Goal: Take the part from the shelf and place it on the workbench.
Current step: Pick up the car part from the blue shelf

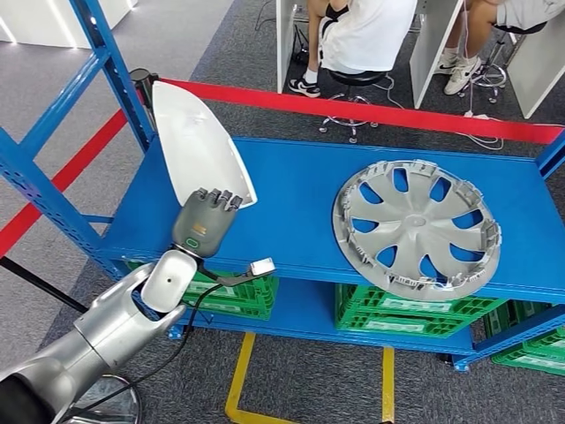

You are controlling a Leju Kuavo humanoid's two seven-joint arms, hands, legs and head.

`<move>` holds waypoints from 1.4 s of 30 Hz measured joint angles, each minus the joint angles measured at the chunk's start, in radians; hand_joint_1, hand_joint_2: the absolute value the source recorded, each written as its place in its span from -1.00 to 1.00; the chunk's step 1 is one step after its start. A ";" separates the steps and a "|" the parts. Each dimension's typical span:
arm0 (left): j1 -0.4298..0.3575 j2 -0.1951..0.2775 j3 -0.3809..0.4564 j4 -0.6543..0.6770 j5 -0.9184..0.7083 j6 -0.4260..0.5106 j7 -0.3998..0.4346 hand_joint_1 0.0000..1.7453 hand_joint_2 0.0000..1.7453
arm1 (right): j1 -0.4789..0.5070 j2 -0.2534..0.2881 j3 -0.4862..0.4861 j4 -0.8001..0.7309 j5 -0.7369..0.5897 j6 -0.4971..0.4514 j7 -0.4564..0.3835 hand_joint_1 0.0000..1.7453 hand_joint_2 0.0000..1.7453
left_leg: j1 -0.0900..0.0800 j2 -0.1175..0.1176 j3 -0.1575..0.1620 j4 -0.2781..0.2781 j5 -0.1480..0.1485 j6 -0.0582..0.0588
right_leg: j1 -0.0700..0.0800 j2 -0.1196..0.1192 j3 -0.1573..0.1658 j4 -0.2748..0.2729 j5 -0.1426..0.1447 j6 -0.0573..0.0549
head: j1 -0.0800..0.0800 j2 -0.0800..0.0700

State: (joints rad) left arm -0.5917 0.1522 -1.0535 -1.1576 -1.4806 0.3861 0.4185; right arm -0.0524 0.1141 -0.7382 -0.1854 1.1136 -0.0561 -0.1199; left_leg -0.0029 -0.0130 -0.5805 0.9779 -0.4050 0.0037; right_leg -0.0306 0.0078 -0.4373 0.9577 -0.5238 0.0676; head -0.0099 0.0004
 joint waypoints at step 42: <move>-0.036 0.014 -0.125 -0.125 0.000 -0.039 -0.018 1.00 1.00 | -0.015 0.013 -0.024 0.000 0.010 -0.009 -0.015 -1.00 -1.00 | 0.004 0.007 -0.112 0.240 -0.143 -0.034 | 0.004 -0.001 -0.146 0.070 0.082 -0.048 | -0.004 0.000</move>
State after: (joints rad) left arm -0.6274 0.1666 -1.1784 -1.2826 -1.4809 0.3474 0.4002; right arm -0.0672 0.1266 -0.7623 -0.1858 1.1241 -0.0647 -0.1349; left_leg 0.0016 -0.0058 -0.6928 1.2181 -0.5482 -0.0302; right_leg -0.0268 0.0064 -0.5838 1.0278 -0.4421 0.0197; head -0.0138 0.0004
